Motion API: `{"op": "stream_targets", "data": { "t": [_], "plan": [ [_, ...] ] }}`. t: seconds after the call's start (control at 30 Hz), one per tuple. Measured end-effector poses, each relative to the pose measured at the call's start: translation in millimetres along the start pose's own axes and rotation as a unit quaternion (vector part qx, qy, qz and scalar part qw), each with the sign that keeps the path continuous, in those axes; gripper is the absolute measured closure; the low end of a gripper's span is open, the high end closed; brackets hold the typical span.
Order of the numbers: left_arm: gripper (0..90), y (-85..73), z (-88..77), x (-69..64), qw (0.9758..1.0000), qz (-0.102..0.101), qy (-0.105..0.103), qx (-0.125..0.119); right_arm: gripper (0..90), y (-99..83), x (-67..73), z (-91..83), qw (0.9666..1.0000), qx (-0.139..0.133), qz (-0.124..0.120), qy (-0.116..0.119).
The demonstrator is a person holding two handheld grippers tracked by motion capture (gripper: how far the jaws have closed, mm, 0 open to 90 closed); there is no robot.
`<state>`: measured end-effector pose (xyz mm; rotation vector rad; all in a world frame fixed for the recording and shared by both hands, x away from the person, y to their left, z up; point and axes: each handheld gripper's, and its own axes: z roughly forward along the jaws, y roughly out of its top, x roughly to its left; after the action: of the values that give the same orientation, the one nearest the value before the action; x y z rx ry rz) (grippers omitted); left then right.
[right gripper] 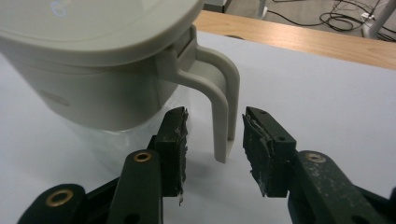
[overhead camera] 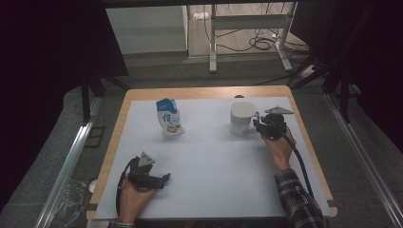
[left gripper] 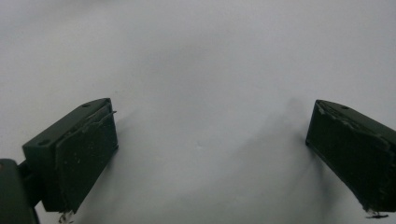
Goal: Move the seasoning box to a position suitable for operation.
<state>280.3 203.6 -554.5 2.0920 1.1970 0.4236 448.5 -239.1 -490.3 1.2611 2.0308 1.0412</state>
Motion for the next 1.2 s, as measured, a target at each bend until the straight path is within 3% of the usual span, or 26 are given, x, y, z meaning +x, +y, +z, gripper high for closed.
{"op": "stream_targets", "data": {
  "t": [0.1,0.5,0.73,0.93,1.2],
  "plan": [
    [2.1,0.0,0.0,0.0,1.0,0.0,0.0,0.0,62.5,1.0,-0.1,4.3,0.9999,-0.003,0.002,-0.011],
    [2.1,0.0,0.0,0.0,1.0,0.0,0.0,0.0,68.4,1.1,0.1,15.6,0.9997,-0.003,0.019,-0.015],
    [2.1,0.0,0.0,0.0,1.0,0.0,0.0,0.0,73.7,-0.1,0.3,18.5,0.9996,-0.007,0.015,-0.024],
    [2.1,0.0,0.0,0.0,1.0,0.0,0.0,0.0,76.6,-0.1,6.2,18.1,0.9988,-0.009,-0.011,-0.047],
    [2.1,0.0,0.0,0.0,1.0,0.0,0.0,0.0,81.7,-0.2,7.0,19.9,0.9983,-0.02,-0.005,-0.055]
  ]
}}
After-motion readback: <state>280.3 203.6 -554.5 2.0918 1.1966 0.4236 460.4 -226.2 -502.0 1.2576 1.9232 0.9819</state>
